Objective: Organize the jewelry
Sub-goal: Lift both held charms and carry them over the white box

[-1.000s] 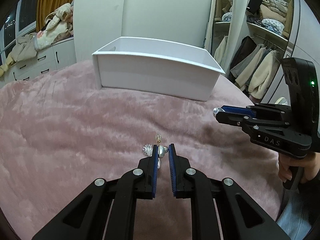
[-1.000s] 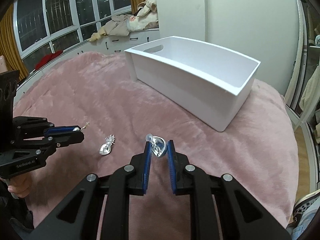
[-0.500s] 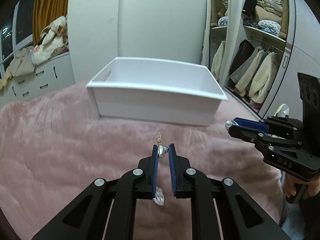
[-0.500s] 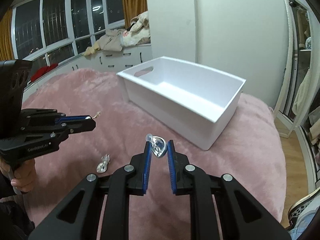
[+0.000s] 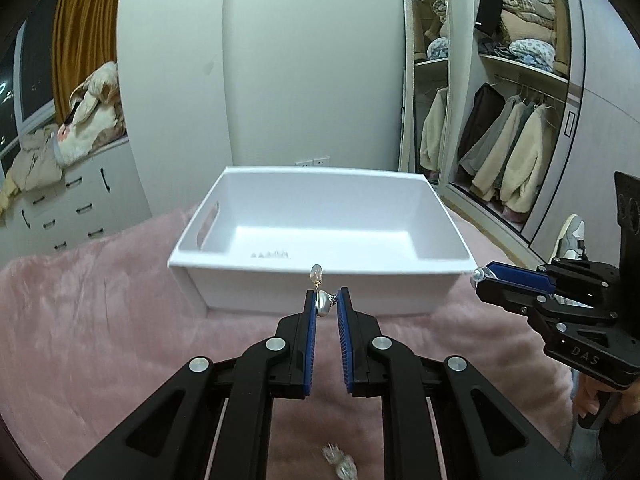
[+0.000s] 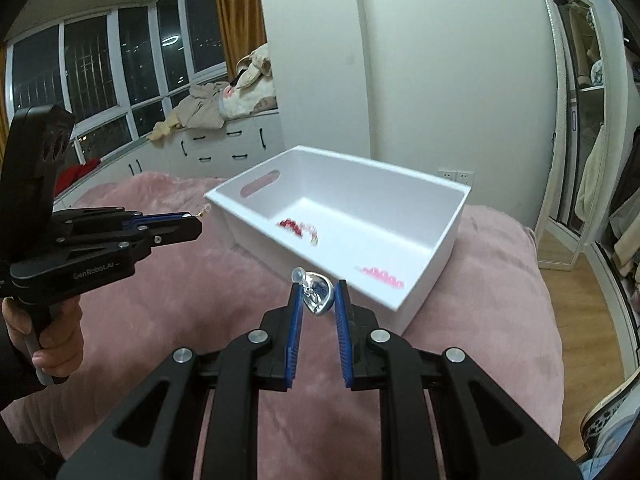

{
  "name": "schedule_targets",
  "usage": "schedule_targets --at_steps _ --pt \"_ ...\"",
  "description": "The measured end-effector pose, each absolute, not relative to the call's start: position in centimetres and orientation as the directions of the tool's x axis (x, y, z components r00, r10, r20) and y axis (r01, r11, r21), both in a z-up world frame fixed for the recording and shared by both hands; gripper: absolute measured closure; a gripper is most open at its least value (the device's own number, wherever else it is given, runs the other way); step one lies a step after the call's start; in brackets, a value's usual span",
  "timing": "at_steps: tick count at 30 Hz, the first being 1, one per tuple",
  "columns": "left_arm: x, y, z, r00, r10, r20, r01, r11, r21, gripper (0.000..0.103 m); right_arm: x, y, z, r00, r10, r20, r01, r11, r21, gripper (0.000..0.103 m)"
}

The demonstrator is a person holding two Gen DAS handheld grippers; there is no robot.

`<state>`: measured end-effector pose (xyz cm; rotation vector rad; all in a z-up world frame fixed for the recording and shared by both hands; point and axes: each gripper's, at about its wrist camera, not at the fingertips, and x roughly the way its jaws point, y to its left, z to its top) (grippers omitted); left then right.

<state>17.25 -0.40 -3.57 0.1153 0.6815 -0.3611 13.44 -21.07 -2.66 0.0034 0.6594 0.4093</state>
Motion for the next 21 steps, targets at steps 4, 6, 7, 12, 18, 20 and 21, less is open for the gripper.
schedule_targets --at_steps 4,6,7,12,18,20,21 --pt "19.5 -0.9 -2.9 0.722 -0.283 -0.631 0.373 0.928 0.010 0.088 14.9 -21.7 -2.6 0.730 0.357 -0.582 -0.338 0.930 0.145 0.086" --pt "20.6 -1.0 -2.8 0.720 -0.285 -0.633 0.378 0.926 0.012 0.088 15.6 -22.1 -2.6 0.742 0.346 -0.574 -0.319 0.936 0.152 0.086" --pt "21.3 -1.1 -2.8 0.721 -0.282 -0.633 0.377 0.926 0.016 0.088 15.9 -22.3 -2.5 0.748 0.343 -0.568 -0.309 0.938 0.158 0.086" --pt "24.1 -1.5 -3.6 0.702 -0.287 -0.651 0.376 0.927 -0.004 0.088 17.5 -22.3 -3.1 0.773 0.309 -0.554 -0.248 0.951 0.184 0.086" --pt "27.4 -1.7 -5.1 0.649 -0.306 -0.696 0.378 0.924 -0.053 0.088 20.1 -21.4 -3.5 0.771 0.292 -0.566 -0.233 0.957 0.176 0.086" --pt "28.5 -1.7 -5.6 0.641 -0.295 -0.709 0.373 0.927 -0.048 0.088 20.7 -21.3 -3.9 0.766 0.294 -0.571 -0.233 0.956 0.180 0.086" --pt "28.9 -1.7 -5.9 0.640 -0.286 -0.713 0.368 0.929 -0.043 0.088 21.1 -21.2 -4.1 0.762 0.292 -0.578 -0.230 0.957 0.180 0.086"
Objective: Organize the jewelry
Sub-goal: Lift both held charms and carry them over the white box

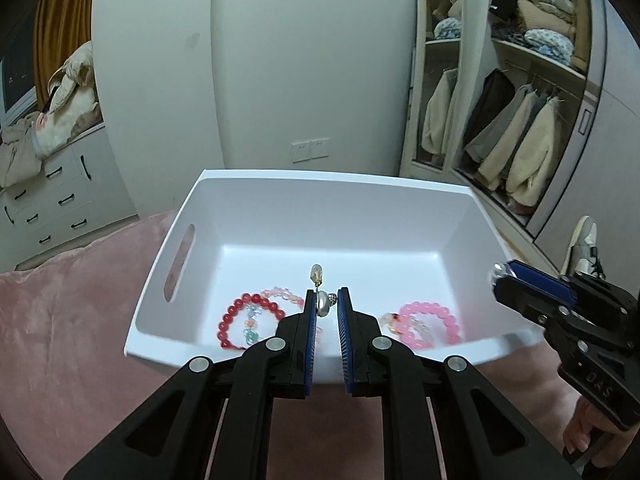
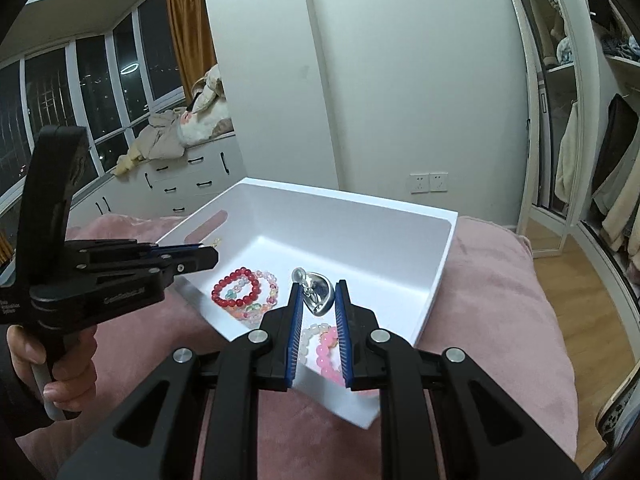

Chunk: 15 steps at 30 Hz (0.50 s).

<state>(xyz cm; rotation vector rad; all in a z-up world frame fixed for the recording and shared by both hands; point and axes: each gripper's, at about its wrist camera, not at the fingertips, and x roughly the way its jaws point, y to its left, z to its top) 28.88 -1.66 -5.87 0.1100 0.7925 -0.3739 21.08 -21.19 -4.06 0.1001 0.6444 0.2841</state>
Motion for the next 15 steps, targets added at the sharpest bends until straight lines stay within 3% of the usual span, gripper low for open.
schedule_targets --at_steps 15 --pt "33.7 -3.3 -8.9 0.584 -0.218 -0.782 0.345 0.939 -0.004 0.088 23.6 -19.5 -5.8 0.734 0.249 -0.632 -0.211 0.968 0.136 0.086"
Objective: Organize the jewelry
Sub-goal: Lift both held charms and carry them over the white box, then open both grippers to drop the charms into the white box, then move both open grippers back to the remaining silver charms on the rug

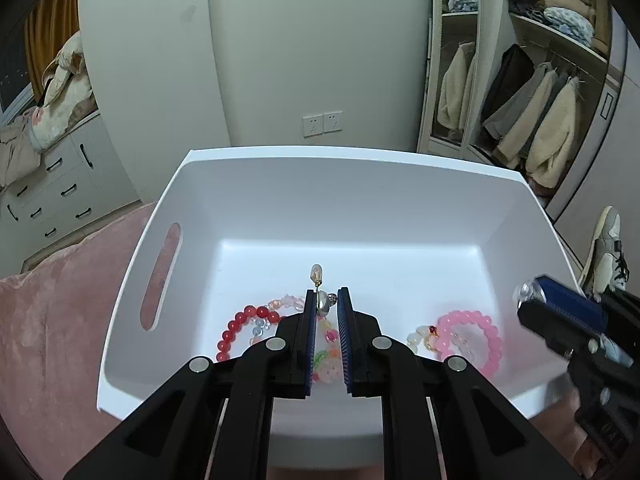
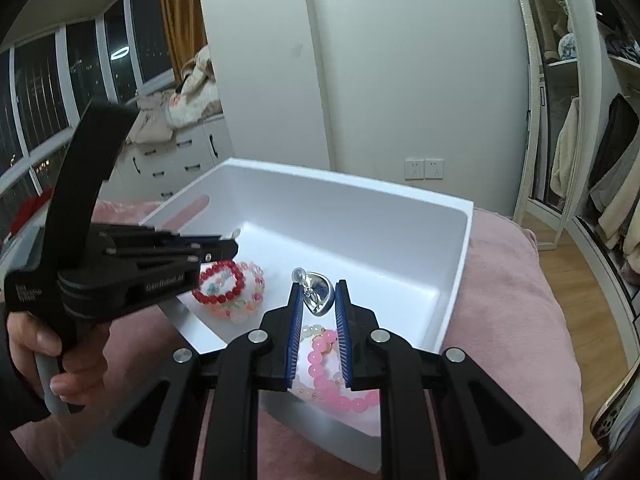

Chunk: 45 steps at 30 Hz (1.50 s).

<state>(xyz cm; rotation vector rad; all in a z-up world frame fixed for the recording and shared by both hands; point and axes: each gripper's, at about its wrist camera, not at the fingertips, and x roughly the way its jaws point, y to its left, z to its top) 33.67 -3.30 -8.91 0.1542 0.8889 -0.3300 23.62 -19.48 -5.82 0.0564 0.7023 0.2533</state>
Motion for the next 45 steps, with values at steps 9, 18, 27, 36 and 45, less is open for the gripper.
schedule_targets --at_steps 9,18,27,36,45 --pt "34.7 -3.4 -9.8 0.559 -0.188 -0.808 0.299 0.954 -0.015 0.087 24.3 -19.4 -6.4 0.726 0.236 -0.646 -0.187 0.972 0.144 0.084" --pt "33.5 -3.5 -8.2 0.575 -0.197 -0.794 0.264 0.963 -0.048 0.044 22.4 -20.0 -5.0 0.780 0.268 -0.566 -0.216 0.963 0.160 0.026" --pt "28.8 -1.7 -6.2 0.618 -0.187 -0.764 0.224 0.973 -0.057 0.007 18.0 -20.6 -3.7 0.838 0.225 -0.496 -0.202 0.974 0.100 0.005" --pt "22.5 0.3 -7.2 0.628 -0.185 -0.756 0.254 0.967 -0.026 0.007 12.4 -19.8 -4.9 0.772 0.316 -0.552 -0.325 0.942 0.085 0.005" --pt "16.9 1.9 -11.6 0.571 -0.196 -0.797 0.280 0.959 -0.035 0.007 9.2 -19.3 -8.0 0.653 0.426 -0.626 -0.436 0.887 0.150 0.006"
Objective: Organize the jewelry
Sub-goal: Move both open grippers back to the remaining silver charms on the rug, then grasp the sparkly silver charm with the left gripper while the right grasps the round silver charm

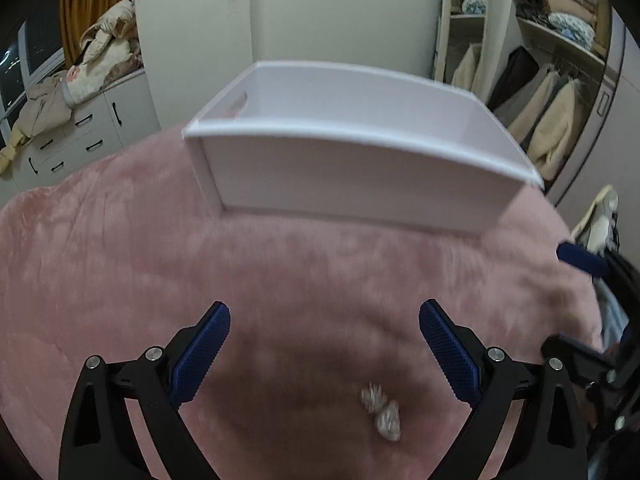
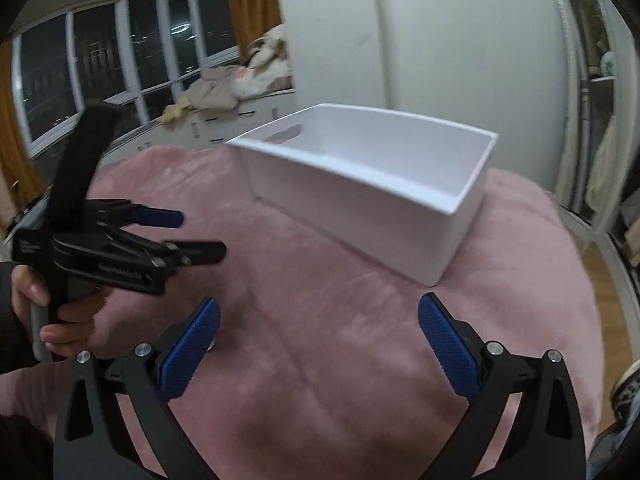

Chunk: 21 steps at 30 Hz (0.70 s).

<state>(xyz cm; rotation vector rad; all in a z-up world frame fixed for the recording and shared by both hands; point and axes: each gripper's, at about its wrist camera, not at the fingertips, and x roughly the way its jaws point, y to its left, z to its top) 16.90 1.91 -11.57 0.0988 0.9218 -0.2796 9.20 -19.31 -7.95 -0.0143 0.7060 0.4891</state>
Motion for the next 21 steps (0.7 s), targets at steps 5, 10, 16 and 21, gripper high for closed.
schedule_targets --at_steps 5,10,16,21 --pt "15.8 2.4 -13.6 0.535 -0.199 -0.821 0.283 0.958 -0.048 0.011 7.8 -16.1 -9.1 0.508 0.542 -0.669 -0.596 0.782 0.181 0.034" --pt "16.0 3.0 -14.9 0.472 -0.244 -0.847 0.301 0.948 -0.105 0.028 7.4 -13.4 -11.0 0.366 0.588 -0.722 -0.685 0.695 0.219 0.046" --pt "16.2 2.8 -16.5 0.439 -0.257 -0.861 0.339 0.935 -0.106 0.028 8.0 -11.5 -12.1 0.311 0.611 -0.728 -0.693 0.670 0.267 0.047" --pt "17.0 3.3 -16.7 0.446 -0.258 -0.857 0.302 0.945 -0.128 0.042 10.1 -11.0 -13.7 0.273 0.608 -0.745 -0.643 0.692 0.329 0.063"
